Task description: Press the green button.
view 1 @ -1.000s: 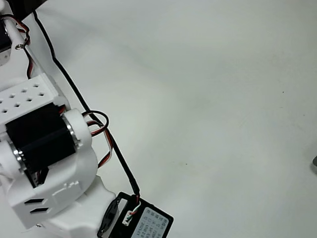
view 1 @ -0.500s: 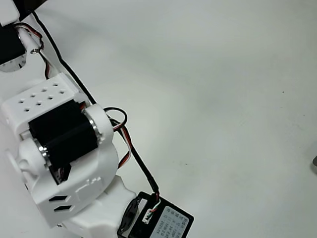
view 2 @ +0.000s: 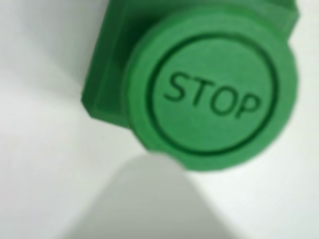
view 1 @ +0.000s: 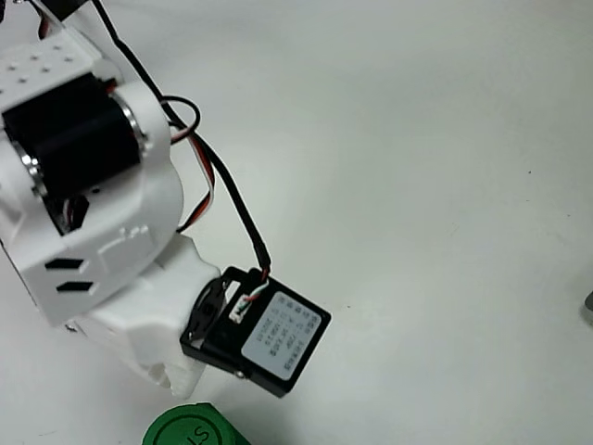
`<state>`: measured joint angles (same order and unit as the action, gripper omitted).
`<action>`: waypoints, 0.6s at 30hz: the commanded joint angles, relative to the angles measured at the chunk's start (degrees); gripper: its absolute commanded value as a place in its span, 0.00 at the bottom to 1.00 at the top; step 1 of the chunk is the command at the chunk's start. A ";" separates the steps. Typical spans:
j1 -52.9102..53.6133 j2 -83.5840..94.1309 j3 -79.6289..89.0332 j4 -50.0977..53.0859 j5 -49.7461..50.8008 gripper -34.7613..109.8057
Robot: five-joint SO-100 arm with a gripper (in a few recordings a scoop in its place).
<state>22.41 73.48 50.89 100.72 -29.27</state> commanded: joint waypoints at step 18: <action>-17.67 68.64 44.47 -4.75 13.10 0.24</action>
<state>7.82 129.73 88.42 98.88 -18.02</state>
